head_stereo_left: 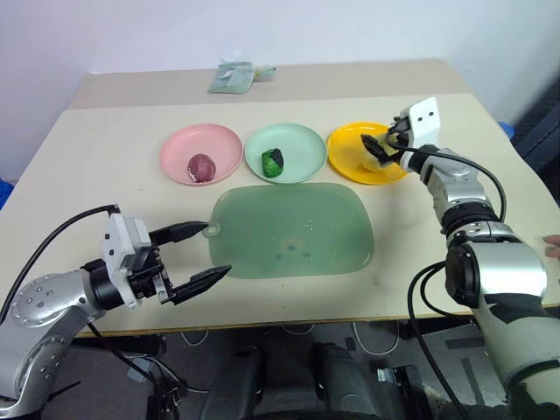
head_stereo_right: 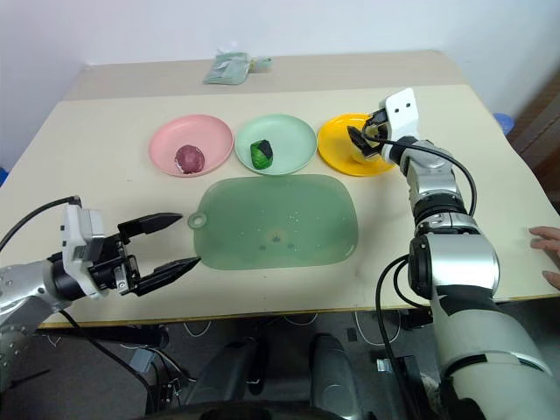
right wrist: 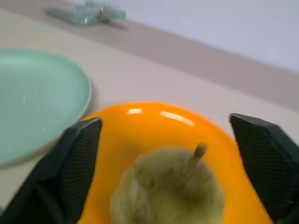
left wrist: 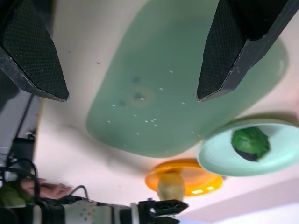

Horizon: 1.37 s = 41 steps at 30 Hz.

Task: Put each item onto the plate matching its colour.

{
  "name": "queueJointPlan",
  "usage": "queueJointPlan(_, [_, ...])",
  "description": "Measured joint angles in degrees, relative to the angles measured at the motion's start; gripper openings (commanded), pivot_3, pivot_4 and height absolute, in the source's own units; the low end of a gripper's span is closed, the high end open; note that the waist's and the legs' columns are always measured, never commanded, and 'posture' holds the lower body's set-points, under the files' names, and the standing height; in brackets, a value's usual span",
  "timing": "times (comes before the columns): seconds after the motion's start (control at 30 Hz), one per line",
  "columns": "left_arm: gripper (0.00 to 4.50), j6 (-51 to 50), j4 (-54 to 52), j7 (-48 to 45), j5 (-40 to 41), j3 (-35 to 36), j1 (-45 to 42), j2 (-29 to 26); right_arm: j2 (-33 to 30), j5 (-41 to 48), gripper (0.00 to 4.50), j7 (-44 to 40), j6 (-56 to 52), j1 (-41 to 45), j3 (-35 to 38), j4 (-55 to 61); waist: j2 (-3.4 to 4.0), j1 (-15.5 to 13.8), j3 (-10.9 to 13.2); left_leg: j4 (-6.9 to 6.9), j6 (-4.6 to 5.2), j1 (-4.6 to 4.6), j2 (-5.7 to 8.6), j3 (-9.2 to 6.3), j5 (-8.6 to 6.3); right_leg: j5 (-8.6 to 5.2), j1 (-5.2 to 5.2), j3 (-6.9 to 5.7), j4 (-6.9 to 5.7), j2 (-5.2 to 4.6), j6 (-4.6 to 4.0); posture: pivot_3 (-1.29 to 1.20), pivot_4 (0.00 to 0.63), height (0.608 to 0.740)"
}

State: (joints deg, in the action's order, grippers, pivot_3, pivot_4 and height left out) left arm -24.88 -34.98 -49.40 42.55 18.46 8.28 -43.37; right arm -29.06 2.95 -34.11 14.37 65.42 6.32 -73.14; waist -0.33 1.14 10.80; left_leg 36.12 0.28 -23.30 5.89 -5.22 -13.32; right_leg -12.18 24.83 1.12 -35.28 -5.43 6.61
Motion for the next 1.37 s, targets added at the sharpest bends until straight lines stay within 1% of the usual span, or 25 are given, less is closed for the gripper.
queueJointPlan(0.07, [4.50, 0.2, 0.2, 1.6, -1.7, -1.3, -0.9, 1.0, -1.4, 1.2, 4.44, -2.8, 0.0, -0.8, 1.1, 4.1, 0.03, -0.1, 0.0, -0.01, 0.00, 0.00, 0.00, 0.02, 0.00, 0.01, 0.01, 0.02, 0.00, 0.00, 0.01, 0.00, 0.150, 0.740])
queueJointPlan(0.13, [4.50, 0.6, 0.6, 3.5, -3.6, -2.5, -1.9, 2.7, -3.0, 4.0, 4.44, -6.3, -1.4, -5.0, 2.3, 14.6, 0.00, -0.3, 0.0, -0.03, 0.03, 0.00, -0.04, 0.00, -0.02, 0.01, -0.01, 0.00, 0.02, 0.02, 0.02, 0.00, 0.150, 0.740])
queueJointPlan(0.2, [4.50, 1.3, 1.3, 5.5, -5.1, -3.2, -2.7, 4.4, -4.6, 7.9, 4.44, -9.0, -7.0, -13.7, 3.6, 30.6, -0.04, -0.7, 0.0, -0.01, 0.05, 0.00, -0.07, -0.07, -0.03, 0.00, -0.06, -0.03, 0.04, 0.02, 0.02, 0.00, 0.150, 0.740])
queueJointPlan(0.27, [4.50, 1.9, 2.3, 7.1, -6.4, -3.6, -3.2, 6.0, -5.9, 12.5, 4.44, -10.5, -15.9, -25.8, 4.3, 48.7, -0.04, -1.0, 0.0, 0.01, 0.08, -0.01, -0.09, -0.06, -0.06, 0.00, -0.04, -0.02, 0.03, -0.01, 0.02, 0.00, 0.150, 0.740])
queueJointPlan(0.33, [4.50, 2.3, 3.6, 7.5, -7.3, -3.8, -3.7, 6.5, -6.5, 16.5, 4.44, -9.9, -24.6, -37.6, 5.0, 64.1, -0.02, -1.0, 0.0, 0.02, 0.08, -0.02, -0.09, -0.01, -0.06, 0.00, -0.02, 0.03, -0.02, -0.09, 0.02, 0.00, 0.150, 0.740])
queueJointPlan(0.37, [4.50, 2.8, 4.0, 7.5, -7.7, -3.7, -3.6, 6.5, -7.0, 18.1, 4.44, -9.5, -27.7, -42.0, 5.5, 69.8, 0.01, -1.0, 0.0, 0.05, 0.09, -0.01, -0.10, 0.04, -0.06, 0.00, -0.01, 0.05, -0.03, -0.09, 0.02, 0.00, 0.150, 0.740])
queueJointPlan(0.43, [4.50, 3.0, 4.6, 7.7, -8.3, -3.7, -3.6, 6.4, -7.8, 20.7, 4.44, -8.2, -33.1, -47.2, 7.2, 77.4, 0.05, -0.4, 0.0, 0.11, 0.09, 0.05, -0.12, 0.24, -0.05, -0.11, -0.03, 0.23, -0.03, -0.08, -0.16, 0.00, 0.150, 0.740])
queueJointPlan(0.53, [4.50, 2.9, 4.8, 7.7, -8.3, -3.8, -3.7, 6.4, -8.9, 23.4, 4.44, -5.0, -38.4, -50.6, 11.9, 85.9, 0.02, -0.5, -0.1, 0.14, 0.09, 0.22, -0.24, 0.33, -0.05, -0.12, -0.22, 0.24, 0.05, -0.03, -0.20, 0.00, 0.150, 0.740])
queueJointPlan(0.57, [4.50, 2.8, 4.9, 7.7, -8.3, -3.7, -3.4, 6.1, -9.7, 23.8, 4.44, -4.7, -39.2, -52.9, 13.3, 88.6, -0.02, -0.6, -0.1, 0.12, 0.10, 0.24, -0.29, 0.32, -0.06, -0.13, -0.27, 0.18, 0.09, -0.02, -0.18, 0.00, 0.150, 0.740])
queueJointPlan(0.63, [4.50, 2.7, 5.5, 7.6, -8.3, -3.3, -2.1, 5.6, -10.4, 24.7, 4.44, -4.8, -40.2, -59.0, 15.7, 92.6, -0.09, -1.3, -0.1, 0.08, 0.17, 0.23, -0.32, 0.27, -0.12, -0.13, -0.29, 0.11, 0.14, -0.02, -0.15, 0.00, 0.150, 0.740])
queueJointPlan(0.7, [4.50, 2.7, 6.2, 7.4, -8.5, -3.1, -1.0, 5.6, -10.4, 25.2, 4.44, -5.5, -41.0, -63.8, 16.8, 94.0, -0.08, -1.8, -0.1, 0.11, 0.20, 0.20, -0.31, 0.39, -0.14, -0.13, -0.25, 0.15, 0.16, -0.04, -0.14, 0.00, 0.150, 0.740])
queueJointPlan(0.8, [4.50, 2.9, 6.4, 7.2, -8.8, -3.1, 0.0, 5.6, -10.4, 26.4, 4.44, -6.3, -41.6, -67.2, 18.4, 95.6, -0.08, -1.8, -0.1, 0.19, 0.20, 0.21, -0.32, 0.43, -0.13, -0.13, -0.29, 0.20, 0.17, -0.04, -0.17, 0.00, 0.150, 0.740])
queueJointPlan(0.93, [4.50, 3.0, 6.6, 7.0, -8.9, -3.1, 0.4, 5.6, -10.8, 27.2, 4.44, -6.6, -41.6, -69.2, 20.1, 96.4, -0.08, -1.9, -0.1, 0.24, 0.19, 0.21, -0.37, 0.43, -0.14, -0.15, -0.36, 0.17, 0.18, -0.04, -0.20, 0.00, 0.150, 0.740])
queueJointPlan(1.1, [4.50, 3.0, 6.9, 6.6, -8.9, -3.1, -0.7, 5.6, -10.8, 28.7, 4.44, -6.6, -43.1, -70.6, 20.2, 98.2, -0.09, -1.9, -0.1, 0.24, 0.19, 0.20, -0.38, 0.42, -0.14, -0.14, -0.35, 0.15, 0.20, -0.04, -0.19, 0.00, 0.150, 0.740])
queueJointPlan(1.37, [4.50, 2.9, 7.0, 6.4, -8.8, -3.8, -1.8, 6.5, -12.6, 31.1, 4.44, -6.8, -45.5, -70.5, 20.5, 99.0, -0.09, -1.9, -0.1, 0.24, 0.19, 0.20, -0.38, 0.43, -0.14, -0.14, -0.35, 0.15, 0.20, -0.04, -0.19, 0.00, 0.150, 0.740])
